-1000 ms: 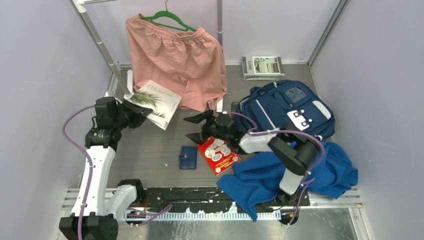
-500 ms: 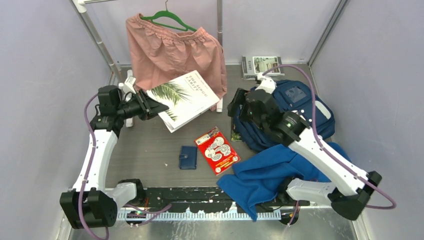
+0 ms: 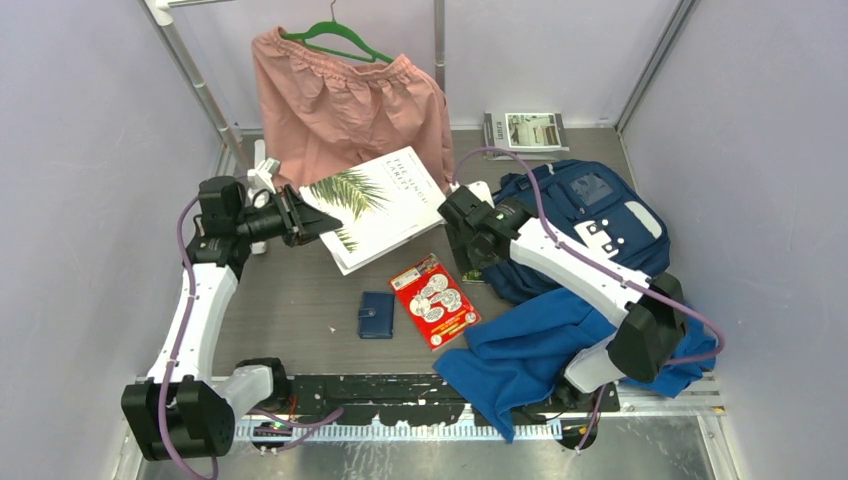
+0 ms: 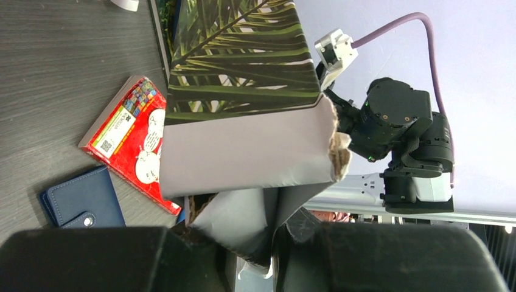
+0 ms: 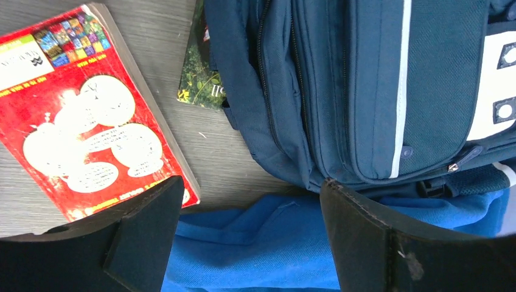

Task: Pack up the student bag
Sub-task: Place the book in the student bag.

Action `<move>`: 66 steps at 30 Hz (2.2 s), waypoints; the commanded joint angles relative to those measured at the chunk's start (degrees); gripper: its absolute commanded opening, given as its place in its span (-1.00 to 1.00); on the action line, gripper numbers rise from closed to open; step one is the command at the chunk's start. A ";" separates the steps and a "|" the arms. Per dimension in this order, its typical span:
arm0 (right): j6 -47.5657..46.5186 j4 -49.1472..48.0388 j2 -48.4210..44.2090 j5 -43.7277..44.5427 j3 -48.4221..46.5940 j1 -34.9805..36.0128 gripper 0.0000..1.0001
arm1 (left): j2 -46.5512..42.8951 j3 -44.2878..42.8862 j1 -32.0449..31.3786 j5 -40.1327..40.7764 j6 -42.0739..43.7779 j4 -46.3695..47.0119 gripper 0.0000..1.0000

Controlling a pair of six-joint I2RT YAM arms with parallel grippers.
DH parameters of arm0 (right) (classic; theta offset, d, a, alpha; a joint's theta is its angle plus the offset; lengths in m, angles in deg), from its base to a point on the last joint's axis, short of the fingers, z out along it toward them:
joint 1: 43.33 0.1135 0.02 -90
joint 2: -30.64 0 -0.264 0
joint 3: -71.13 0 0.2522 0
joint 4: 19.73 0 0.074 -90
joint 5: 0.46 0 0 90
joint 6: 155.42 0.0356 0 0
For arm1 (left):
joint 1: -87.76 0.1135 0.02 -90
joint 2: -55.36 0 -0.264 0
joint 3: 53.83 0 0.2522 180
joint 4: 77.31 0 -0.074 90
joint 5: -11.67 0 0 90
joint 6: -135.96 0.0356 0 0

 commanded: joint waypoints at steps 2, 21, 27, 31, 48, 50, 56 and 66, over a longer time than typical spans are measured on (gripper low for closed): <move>-4.51 -0.95 4.16 0.52 0.81 -0.16 0.74 | -1.03 -1.30 0.23 -0.98 2.75 0.37 -0.88; -6.17 -12.58 7.10 -1.37 5.00 -10.57 0.30 | -0.85 -1.50 0.21 -1.70 4.23 -2.24 -0.87; -5.83 -14.78 7.79 -3.19 6.34 -11.94 0.10 | -0.94 -0.82 0.16 -2.03 3.63 -1.68 -0.86; -5.87 -15.55 8.89 -3.27 6.96 -12.21 -0.01 | -1.07 -0.75 -0.09 -2.21 3.10 -1.32 -0.85; -5.93 -5.17 -7.88 -9.18 -8.73 -12.21 -0.98 | -3.14 1.57 -17.73 9.28 -6.29 8.07 -0.93; -6.12 -4.17 -8.48 -10.86 -10.96 -12.21 -0.98 | -1.43 2.51 -22.02 12.32 -8.77 12.03 -0.95; -2.34 -3.65 -8.44 -13.88 -15.84 -12.34 -0.98 | 4.63 5.63 -31.11 21.84 -18.39 25.21 -0.97; 2.95 -5.92 -9.99 -17.56 -16.14 -12.58 -0.98 | 21.06 5.56 -42.58 33.53 -25.53 40.18 -0.99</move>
